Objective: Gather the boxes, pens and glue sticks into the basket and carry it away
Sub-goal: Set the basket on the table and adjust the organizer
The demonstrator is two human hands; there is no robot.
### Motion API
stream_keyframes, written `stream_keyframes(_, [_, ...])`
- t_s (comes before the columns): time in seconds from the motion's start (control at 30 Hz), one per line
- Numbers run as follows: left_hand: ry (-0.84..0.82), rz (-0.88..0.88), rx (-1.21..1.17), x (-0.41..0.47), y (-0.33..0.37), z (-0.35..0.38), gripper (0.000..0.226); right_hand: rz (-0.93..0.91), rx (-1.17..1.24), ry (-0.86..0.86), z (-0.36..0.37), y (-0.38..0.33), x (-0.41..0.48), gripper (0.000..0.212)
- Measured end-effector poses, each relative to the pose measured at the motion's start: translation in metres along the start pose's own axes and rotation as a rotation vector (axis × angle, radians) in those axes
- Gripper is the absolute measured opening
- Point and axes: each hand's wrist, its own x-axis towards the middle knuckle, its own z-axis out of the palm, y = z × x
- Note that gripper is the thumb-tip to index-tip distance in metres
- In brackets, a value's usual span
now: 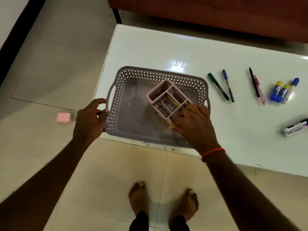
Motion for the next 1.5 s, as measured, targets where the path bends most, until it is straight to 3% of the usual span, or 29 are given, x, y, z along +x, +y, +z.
stream_keyframes(0.2, [-0.009,0.029,-0.013,-0.001,-0.001,0.002,0.034,0.001,0.049,-0.032,0.006,-0.017,-0.010,0.046])
stream_keyframes(0.33, [0.009,0.058,0.023,-0.002,0.001,0.003,0.032,0.059,0.089,-0.006,0.006,-0.016,-0.016,0.025])
stream_keyframes(0.67, [0.067,-0.013,0.033,-0.007,0.000,0.007,0.030,0.154,0.174,0.072,0.000,-0.012,-0.035,0.040])
stream_keyframes(0.8, [0.182,0.168,0.082,-0.018,0.017,0.002,0.036,0.266,0.366,0.186,-0.020,-0.011,-0.037,0.039])
stream_keyframes(1.03, [-0.004,0.457,0.149,-0.040,0.048,-0.003,0.034,0.297,0.430,0.147,-0.043,-0.006,-0.045,0.034])
stream_keyframes(1.3, [-0.207,0.407,0.114,-0.084,0.111,-0.058,0.043,0.320,0.344,0.111,-0.133,-0.013,-0.080,0.027])
stream_keyframes(1.5, [-0.230,0.337,0.102,-0.108,0.155,-0.130,0.058,0.344,0.321,0.156,-0.212,-0.012,-0.105,0.020])
